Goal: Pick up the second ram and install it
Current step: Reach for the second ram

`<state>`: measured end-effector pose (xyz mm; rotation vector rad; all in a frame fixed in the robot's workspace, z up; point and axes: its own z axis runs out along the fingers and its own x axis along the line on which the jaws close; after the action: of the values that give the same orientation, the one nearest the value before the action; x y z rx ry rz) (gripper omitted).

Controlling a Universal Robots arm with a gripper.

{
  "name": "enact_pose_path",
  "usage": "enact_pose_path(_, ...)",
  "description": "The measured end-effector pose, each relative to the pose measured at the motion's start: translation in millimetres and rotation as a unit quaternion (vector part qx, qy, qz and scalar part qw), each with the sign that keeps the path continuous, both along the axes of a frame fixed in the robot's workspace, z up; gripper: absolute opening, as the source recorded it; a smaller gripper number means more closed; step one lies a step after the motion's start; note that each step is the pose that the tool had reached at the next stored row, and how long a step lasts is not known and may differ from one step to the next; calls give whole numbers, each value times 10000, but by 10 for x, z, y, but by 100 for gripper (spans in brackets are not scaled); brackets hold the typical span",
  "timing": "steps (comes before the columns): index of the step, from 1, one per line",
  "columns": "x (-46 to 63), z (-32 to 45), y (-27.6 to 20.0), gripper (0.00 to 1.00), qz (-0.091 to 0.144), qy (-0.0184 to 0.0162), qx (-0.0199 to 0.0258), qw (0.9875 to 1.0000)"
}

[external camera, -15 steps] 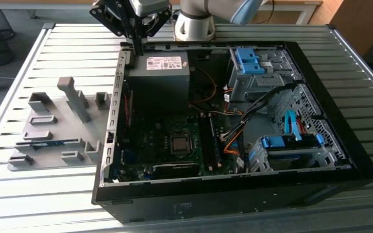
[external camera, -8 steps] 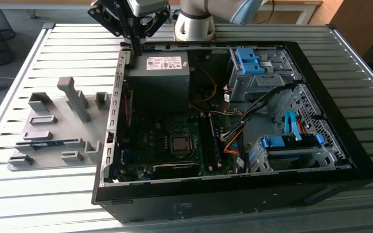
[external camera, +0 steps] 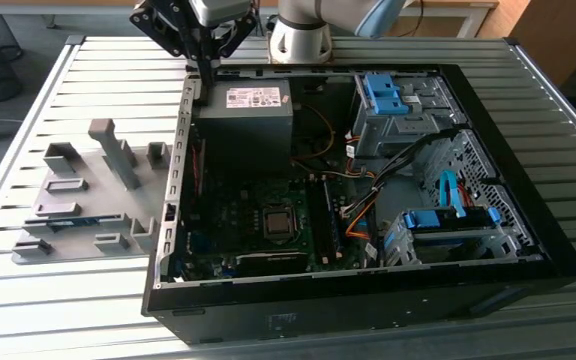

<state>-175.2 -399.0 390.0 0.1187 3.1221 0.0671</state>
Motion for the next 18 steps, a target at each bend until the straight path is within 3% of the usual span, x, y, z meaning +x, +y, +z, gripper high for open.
enact_pose_path(18,-215,-8,0,10,0,2,0,10000)
